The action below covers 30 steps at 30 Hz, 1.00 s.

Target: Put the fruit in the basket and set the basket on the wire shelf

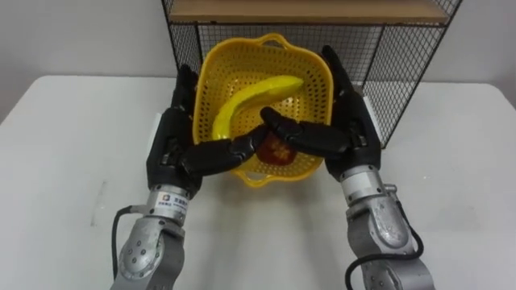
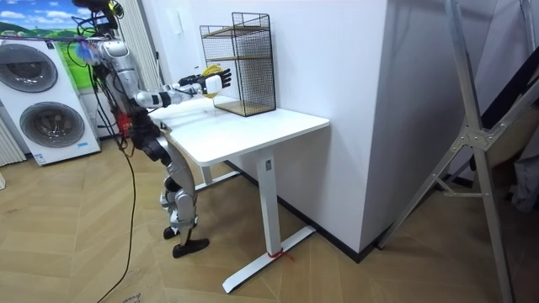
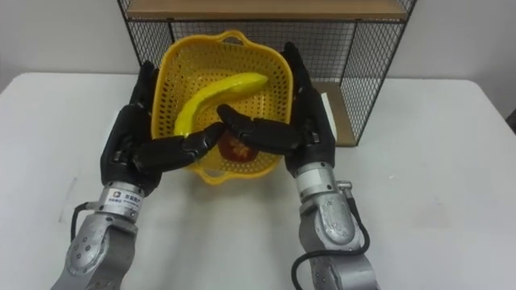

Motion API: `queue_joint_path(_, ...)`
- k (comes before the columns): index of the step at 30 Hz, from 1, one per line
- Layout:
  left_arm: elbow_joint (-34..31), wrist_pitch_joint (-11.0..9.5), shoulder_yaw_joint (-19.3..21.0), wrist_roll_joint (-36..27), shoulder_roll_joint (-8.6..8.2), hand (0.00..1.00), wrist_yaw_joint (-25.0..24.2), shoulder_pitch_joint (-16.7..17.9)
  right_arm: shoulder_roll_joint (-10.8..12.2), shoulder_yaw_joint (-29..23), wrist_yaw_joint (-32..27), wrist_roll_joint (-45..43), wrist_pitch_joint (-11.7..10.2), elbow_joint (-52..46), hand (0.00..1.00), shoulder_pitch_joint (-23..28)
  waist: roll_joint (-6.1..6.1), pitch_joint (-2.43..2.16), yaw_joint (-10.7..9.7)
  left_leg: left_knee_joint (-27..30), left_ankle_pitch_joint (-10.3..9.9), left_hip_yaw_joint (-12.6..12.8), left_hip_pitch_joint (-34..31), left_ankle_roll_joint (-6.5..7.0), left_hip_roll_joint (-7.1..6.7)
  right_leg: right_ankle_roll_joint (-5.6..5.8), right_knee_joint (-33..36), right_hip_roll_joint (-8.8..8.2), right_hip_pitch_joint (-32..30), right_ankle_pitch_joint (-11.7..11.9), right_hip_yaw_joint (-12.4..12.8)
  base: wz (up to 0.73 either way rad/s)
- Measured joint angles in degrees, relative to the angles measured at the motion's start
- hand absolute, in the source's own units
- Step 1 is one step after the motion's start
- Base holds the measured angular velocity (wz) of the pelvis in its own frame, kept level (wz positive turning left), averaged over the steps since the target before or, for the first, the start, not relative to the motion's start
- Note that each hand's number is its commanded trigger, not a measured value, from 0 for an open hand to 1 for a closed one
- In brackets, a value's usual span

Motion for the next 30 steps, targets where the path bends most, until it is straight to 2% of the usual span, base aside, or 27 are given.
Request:
queue_joint_path(7, -0.06, 0.43, -0.03, 1.1, -0.32, 0.0, 0.05, -0.41, -0.06, 0.02, -0.64, -0.04, 0.26, -0.03, 0.0, -0.59, -0.37, -0.12, -0.3, -3.37, 0.61, 0.08, 1.62, -0.6, 1.72, -0.53, -6.64, 2.28, 3.19, 2.28, -0.32, -0.03)
queue_joint_path(11, -0.05, 0.96, 0.0, 1.1, -0.28, 0.0, 0.31, -1.26, -0.17, -0.11, -0.96, 0.0, 0.25, -0.03, 0.0, -0.62, -0.36, -0.07, -0.34, -4.57, 0.58, 0.06, 2.4, -0.67, 1.93, -0.48, -8.32, 2.69, 4.16, 2.68, -0.31, -0.02)
queue_joint_path(13, -0.05, 1.18, -0.01, 1.11, -0.3, 0.0, 0.31, -1.27, -0.19, -0.11, -1.02, 0.0, 0.25, -0.03, 0.0, -0.62, -0.1, 0.01, -0.5, -5.4, 0.58, 0.05, 3.16, -0.67, 2.05, -0.4, -9.73, 2.92, 5.15, 3.03, -0.42, 0.0)
queue_joint_path(16, -0.03, 1.96, 0.0, 1.11, -0.01, 0.0, 0.4, -1.97, -0.3, -0.17, -1.36, -0.02, 0.47, -0.03, 0.0, -1.0, 0.32, 0.4, -0.5, -6.53, 0.69, 0.08, 3.61, -0.69, 2.15, -0.38, -11.3, 3.04, 5.79, 3.72, -0.7, 0.0)
queue_joint_path(19, 0.07, 2.69, -0.05, 0.93, 0.12, 0.0, 1.06, -2.52, -0.22, -0.01, -2.03, -0.02, 0.8, -0.02, 0.0, -1.19, 0.41, 0.43, -0.51, -7.33, 1.1, 0.15, 3.94, -0.7, 2.13, -0.37, -11.84, 3.05, 5.98, 4.06, -0.7, 0.0)
queue_joint_path(22, 0.82, 3.2, -0.06, 0.98, 0.18, 0.0, 1.54, -4.04, -0.4, -0.26, -2.74, -0.03, 1.49, 0.27, 0.0, -2.37, 0.46, 0.47, -0.56, -7.48, 1.12, 0.18, 4.45, -0.72, 2.13, -0.38, -11.93, 3.06, 6.43, 4.08, -0.71, 0.0)
queue_joint_path(27, 6.47, 4.6, -0.5, 1.06, 0.18, 0.0, 2.74, -8.48, -0.68, -0.27, -4.81, -0.05, 2.67, 0.49, 0.0, -3.28, 0.87, 0.44, -0.59, -8.7, 1.68, 0.42, 5.88, -0.79, 2.33, -0.45, -13.81, 3.36, 8.13, 5.09, -0.74, -0.01)
queue_joint_path(30, 8.72, 6.24, -0.46, 0.96, 0.19, 0.0, 2.88, -10.13, -0.58, -0.35, -5.48, 0.01, 3.32, 2.11, 0.0, -4.14, 0.99, 0.37, -0.67, -9.08, 1.86, 0.75, 6.03, -0.85, 2.5, -0.55, -14.17, 3.54, 8.15, 5.41, -0.55, -0.06)
